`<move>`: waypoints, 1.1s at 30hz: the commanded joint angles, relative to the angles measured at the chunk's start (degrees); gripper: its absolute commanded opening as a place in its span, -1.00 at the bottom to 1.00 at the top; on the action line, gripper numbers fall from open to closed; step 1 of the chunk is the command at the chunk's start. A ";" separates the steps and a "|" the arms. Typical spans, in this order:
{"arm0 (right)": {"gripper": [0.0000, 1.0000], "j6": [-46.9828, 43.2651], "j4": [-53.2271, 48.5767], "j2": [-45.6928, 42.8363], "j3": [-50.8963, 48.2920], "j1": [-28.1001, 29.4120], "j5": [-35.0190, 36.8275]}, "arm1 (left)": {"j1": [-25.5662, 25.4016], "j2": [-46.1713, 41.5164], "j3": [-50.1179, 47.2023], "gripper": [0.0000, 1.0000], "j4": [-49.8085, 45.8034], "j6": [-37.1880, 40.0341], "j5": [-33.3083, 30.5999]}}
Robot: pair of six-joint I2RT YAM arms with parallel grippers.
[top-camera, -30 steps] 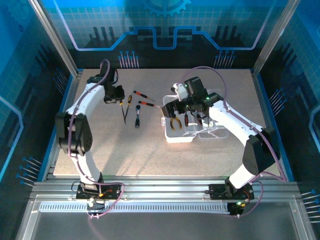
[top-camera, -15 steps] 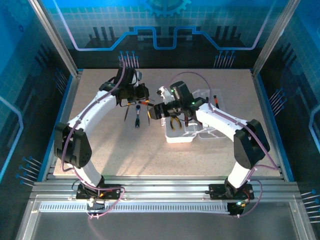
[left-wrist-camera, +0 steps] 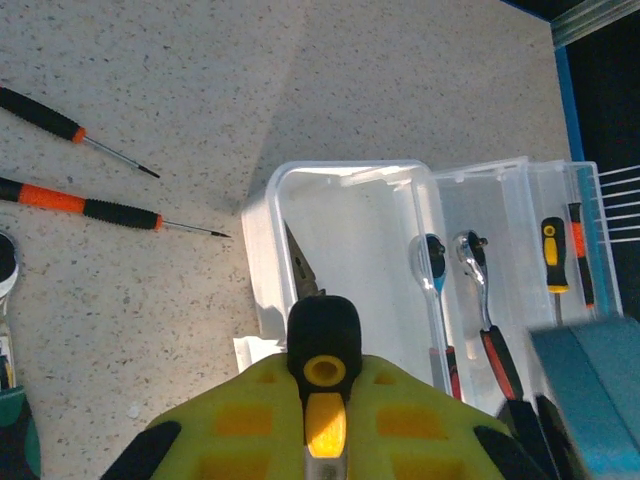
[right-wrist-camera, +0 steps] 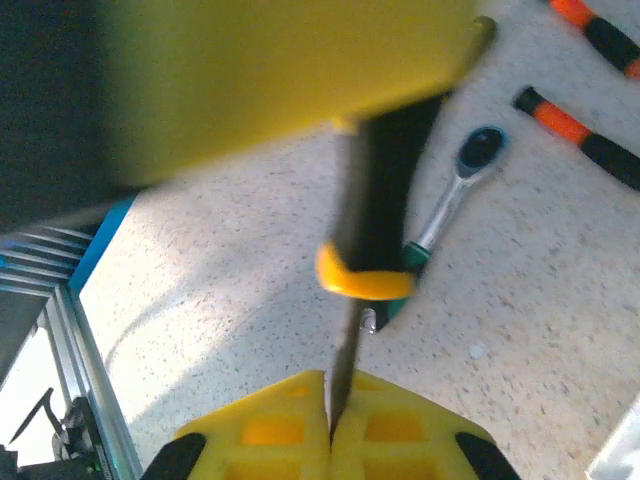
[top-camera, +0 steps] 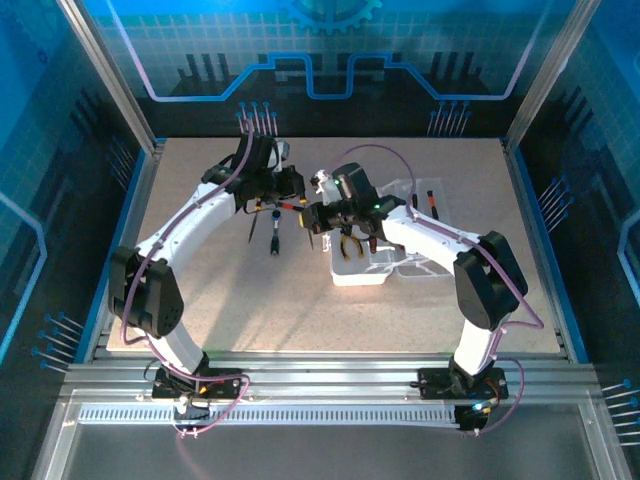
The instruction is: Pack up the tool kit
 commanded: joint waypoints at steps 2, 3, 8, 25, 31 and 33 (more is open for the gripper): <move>-1.00 -2.96 -0.58 -3.23 1.23 -0.41 -2.00 | -0.14 -0.59 -0.14 -0.02 -0.68 1.14 0.68; -1.00 -3.79 -2.03 -4.53 0.88 -1.13 -1.74 | 0.00 -0.81 0.30 0.19 -1.70 2.39 -0.72; -1.00 -8.20 -10.72 -12.14 -2.05 -6.76 -0.32 | 2.74 -2.58 1.82 0.99 -6.25 7.15 -7.76; -1.00 -16.86 -30.60 -20.85 -7.58 -22.48 24.07 | 11.51 -1.09 -8.39 0.99 -8.60 12.83 -16.06; -1.00 -15.45 -27.00 -19.36 -10.23 -22.43 31.94 | 11.12 1.79 -10.29 0.99 -7.51 12.52 -15.71; -1.00 -15.05 -25.87 -19.27 -10.97 -22.49 32.78 | 10.87 2.30 -10.59 0.99 -7.27 12.43 -15.49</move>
